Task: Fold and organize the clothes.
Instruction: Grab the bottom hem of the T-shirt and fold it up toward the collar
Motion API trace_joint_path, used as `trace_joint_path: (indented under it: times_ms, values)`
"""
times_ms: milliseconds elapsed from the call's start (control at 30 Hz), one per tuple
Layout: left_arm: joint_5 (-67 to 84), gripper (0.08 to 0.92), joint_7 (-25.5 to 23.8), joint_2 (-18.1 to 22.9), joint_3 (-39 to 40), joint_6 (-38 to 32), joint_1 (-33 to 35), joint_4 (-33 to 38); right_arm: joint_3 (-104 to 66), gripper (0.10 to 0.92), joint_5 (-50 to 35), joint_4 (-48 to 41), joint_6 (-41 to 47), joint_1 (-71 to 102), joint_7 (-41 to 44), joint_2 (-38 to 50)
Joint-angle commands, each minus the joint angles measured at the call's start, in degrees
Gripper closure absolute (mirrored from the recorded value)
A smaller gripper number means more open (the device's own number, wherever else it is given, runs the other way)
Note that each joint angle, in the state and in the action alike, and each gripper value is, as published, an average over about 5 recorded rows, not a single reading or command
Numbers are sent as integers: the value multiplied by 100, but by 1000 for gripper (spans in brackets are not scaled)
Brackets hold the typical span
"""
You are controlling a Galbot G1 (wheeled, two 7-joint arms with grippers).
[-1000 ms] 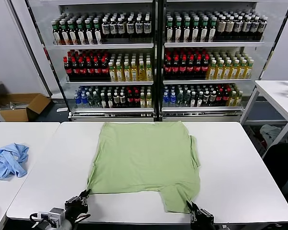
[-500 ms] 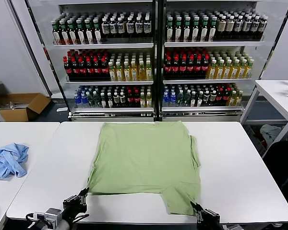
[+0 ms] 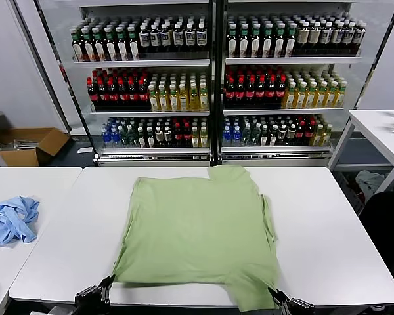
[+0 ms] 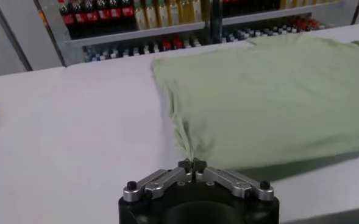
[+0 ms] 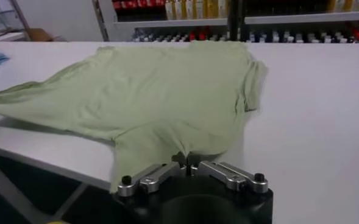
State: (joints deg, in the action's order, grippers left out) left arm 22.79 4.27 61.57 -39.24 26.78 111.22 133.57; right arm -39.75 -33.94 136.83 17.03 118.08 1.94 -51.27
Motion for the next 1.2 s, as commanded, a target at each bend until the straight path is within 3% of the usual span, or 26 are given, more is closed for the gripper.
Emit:
trace_joint_path:
  times_ms: [33, 233, 433, 933, 1200]
  values:
    - [281, 913, -16, -263, -620, 70, 175, 510, -277, 910, -555, 250, 35, -323, -186, 219]
    - [653, 912, -226, -566, -591, -145, -834, -59, 242, 910, -1114, -236, 390, -2098, -699, 273]
    - [519, 910, -352, -262, 147, -309, -1776, -814, 1037, 910, -876, -871, 490, -3149, -852, 119]
    - [473, 912, -446, -134, 765, -406, -3143, -2214, 1943, 910, -433, -1827, 561, -4122, -999, -201]
    - [486, 910, -496, -200, 863, -398, -3539, -2496, 1964, 910, -427, -1948, 616, -4242, -1076, -244]
